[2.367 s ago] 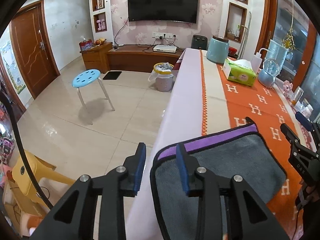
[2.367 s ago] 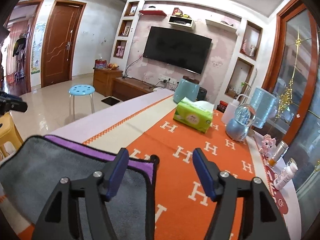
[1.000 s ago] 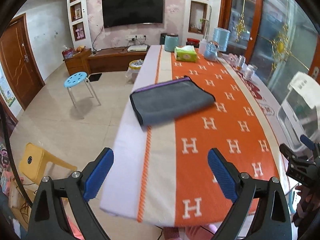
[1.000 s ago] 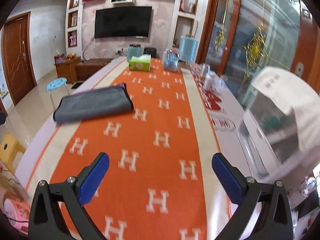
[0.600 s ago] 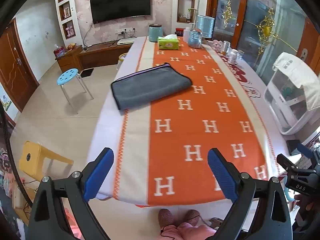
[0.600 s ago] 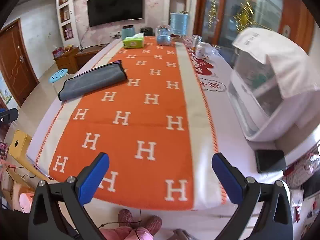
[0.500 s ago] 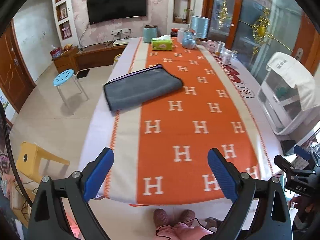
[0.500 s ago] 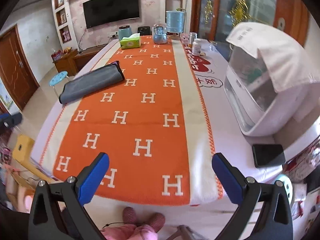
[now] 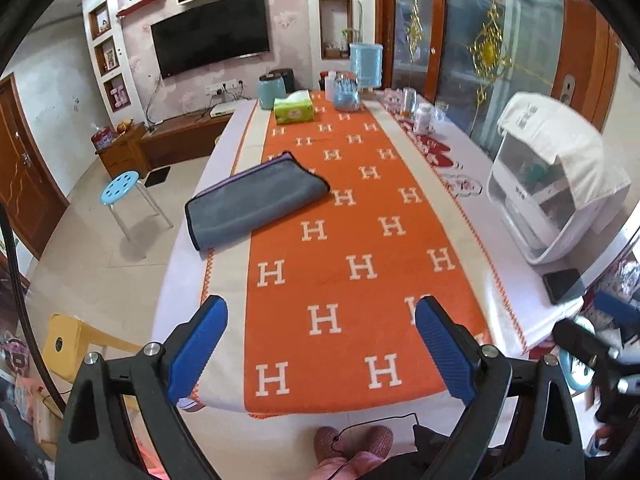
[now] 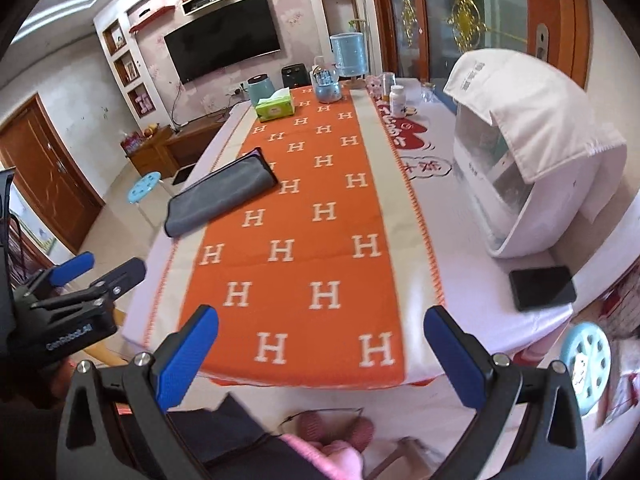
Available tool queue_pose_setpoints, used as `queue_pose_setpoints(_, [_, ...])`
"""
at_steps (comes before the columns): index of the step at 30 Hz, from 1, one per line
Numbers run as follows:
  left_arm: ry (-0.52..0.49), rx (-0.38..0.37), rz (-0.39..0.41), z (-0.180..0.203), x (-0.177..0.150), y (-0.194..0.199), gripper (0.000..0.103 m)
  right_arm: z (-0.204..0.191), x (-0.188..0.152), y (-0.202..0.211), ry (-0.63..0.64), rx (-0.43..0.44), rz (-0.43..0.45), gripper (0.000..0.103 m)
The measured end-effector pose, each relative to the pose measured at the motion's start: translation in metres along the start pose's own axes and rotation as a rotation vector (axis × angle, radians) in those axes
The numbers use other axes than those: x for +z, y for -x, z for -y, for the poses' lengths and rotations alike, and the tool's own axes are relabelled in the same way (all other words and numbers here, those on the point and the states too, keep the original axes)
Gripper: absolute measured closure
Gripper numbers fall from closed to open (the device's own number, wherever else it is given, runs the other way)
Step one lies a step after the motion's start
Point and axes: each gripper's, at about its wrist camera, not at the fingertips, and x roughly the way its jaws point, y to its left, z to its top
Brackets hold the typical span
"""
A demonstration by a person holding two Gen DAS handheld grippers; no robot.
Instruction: Fold towel
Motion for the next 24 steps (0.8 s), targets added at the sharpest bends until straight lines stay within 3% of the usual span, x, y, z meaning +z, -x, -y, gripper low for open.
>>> queue_pose_setpoints(9, [0.056,0.023,0.017,-0.007,-0.002,-0.002,0.009,-0.012,-0.006,0.003,-0.015,-0.035,0.02,0.0])
queue_pose_setpoints(18, [0.05,0.071,0.052,-0.012,-0.007,0.003,0.008,-0.018,-0.009,-0.002,-0.025,-0.044,0.014,0.0])
queue_pose_setpoints(20, [0.052,0.075,0.053,-0.014,-0.007,0.004,0.001,-0.019,-0.008,-0.003,-0.019,-0.049,0.016,0.0])
queue_pose_setpoints(24, [0.061,0.077,0.049,-0.018,-0.007,0.003,0.001,-0.022,-0.006,-0.007,-0.007,-0.05,0.008,0.0])
